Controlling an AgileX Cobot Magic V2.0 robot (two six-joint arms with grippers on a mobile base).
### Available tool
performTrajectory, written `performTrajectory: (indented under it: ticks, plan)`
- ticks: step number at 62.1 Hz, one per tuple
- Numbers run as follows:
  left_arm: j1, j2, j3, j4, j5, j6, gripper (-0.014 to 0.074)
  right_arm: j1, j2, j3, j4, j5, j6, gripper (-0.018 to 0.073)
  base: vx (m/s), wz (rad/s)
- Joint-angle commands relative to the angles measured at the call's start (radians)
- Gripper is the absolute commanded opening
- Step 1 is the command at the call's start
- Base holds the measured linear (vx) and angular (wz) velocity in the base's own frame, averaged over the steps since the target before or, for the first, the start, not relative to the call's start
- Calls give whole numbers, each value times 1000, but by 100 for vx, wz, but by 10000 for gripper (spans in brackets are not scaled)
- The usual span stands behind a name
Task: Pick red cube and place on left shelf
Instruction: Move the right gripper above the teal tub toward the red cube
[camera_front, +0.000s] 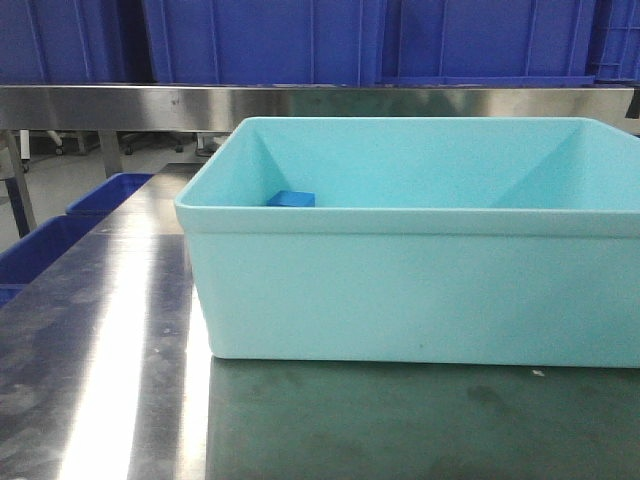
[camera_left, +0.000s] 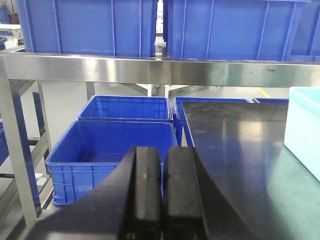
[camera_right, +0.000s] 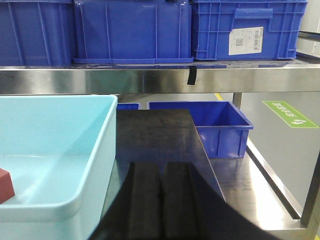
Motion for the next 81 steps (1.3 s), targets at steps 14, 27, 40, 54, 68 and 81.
performTrajectory:
  ticks: [14,27,40,54,68,81]
  plan:
    - [-5,-12,24,-4,-88,-5,102,-6,-17,-24,-1,-85,-4,46,0,0]
    - [-5,-12,24,-4,-88,-5,102,-6,-17,-24,-1,-85,-4,46,0,0]
    - [-5,-12,24,-4,-88,-5,102,-6,-17,-24,-1,-96,-4,46,0,0]
    - [-5,-12,24,-4,-88,-5,102,-6,-17,-24,-1,-120,-4,46,0,0]
    - [-5,-12,24,-4,-88,-5,101,-6,-14,-81,45,-197,-4,46,0,0]
    - [-5,-12,24,-4,-88,-5,102,-5,117,-349,-78,52,-6,46,2,10]
